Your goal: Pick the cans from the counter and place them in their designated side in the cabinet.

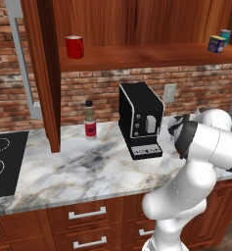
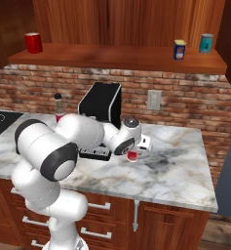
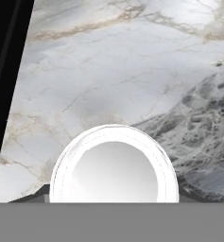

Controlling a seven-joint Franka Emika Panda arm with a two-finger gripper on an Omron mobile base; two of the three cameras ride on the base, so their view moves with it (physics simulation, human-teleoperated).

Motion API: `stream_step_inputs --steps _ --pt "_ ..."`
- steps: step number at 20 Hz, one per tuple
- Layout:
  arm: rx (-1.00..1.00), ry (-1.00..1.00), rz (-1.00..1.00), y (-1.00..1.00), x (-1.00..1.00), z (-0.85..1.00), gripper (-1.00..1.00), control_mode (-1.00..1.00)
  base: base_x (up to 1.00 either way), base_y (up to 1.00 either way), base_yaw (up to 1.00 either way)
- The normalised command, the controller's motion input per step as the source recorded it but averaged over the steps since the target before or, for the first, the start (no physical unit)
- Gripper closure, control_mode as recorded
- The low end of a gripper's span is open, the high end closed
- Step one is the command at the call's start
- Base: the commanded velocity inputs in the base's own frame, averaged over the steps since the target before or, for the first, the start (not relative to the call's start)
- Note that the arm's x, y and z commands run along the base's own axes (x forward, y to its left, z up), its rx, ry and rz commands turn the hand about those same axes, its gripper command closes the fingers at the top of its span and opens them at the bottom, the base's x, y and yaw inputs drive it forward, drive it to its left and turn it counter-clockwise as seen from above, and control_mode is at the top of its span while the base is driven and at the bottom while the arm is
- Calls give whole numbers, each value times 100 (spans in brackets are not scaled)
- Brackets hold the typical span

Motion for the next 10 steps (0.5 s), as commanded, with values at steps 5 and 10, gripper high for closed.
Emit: stream_step_inputs --steps 5,10 --pt "7 -4 0 -5 -9 46 100 -100 0 0 0" --pt "6 -5 0 -2 -10 44 100 -100 0 0 0"
